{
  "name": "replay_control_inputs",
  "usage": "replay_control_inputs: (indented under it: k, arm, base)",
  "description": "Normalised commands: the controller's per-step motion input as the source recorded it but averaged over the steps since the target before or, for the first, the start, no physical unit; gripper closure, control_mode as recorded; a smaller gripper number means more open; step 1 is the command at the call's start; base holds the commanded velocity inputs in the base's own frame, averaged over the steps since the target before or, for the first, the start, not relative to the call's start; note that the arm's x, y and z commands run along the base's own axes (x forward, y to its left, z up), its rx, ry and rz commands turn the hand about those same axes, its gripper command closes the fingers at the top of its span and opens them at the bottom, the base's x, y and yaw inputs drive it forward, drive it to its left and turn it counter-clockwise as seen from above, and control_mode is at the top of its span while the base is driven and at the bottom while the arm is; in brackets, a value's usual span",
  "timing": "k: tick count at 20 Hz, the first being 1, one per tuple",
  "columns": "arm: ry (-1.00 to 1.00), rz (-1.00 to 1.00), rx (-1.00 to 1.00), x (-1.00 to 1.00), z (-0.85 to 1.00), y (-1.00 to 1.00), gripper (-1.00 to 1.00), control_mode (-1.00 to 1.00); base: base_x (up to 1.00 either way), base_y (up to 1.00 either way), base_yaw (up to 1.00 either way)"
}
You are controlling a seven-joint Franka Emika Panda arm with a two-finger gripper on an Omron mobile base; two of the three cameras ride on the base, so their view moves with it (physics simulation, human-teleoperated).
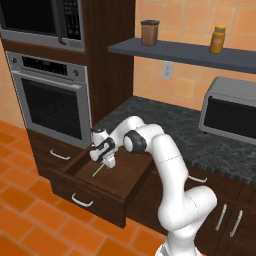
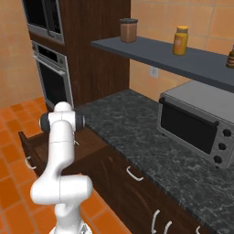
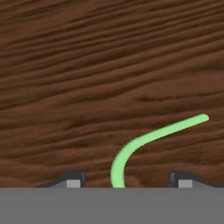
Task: Take a straw from the drawer in front and place it inside the glass cup on the dining counter.
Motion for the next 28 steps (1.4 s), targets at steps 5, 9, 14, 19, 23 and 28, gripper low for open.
replay_control_inputs:
  k: [5,9,14,19,23,28]
  arm:
    - [-0.11,0.06,-0.01,-0.71,-1.00,0.22,1.00,-1.00]
    - [-0.04,0.03,-0.03,-0.63,-0.84,0.29,1.00,-1.00]
    - [0.04,0.01,-0.04,-0.73,-0.43,0.21,1.00,-1.00]
    - [0.04,0.02,-0.05,-0.37,-0.34,0.14,1.00,-1.00]
    - [0.00,0.03,-0.01,-0.14,-0.32,0.01,1.00,-1.00]
    - [-0.06,0.00,0.05,-0.46,0.30,0.00,1.00,-1.00]
  base:
    - [0.00,0.00,0.00]
    - [0.00,0.00,0.00]
    - [0.00,0.00,0.00]
    - [0.00,0.00,0.00]
    - [0.00,0.00,0.00]
    - [0.00,0.00,0.00]
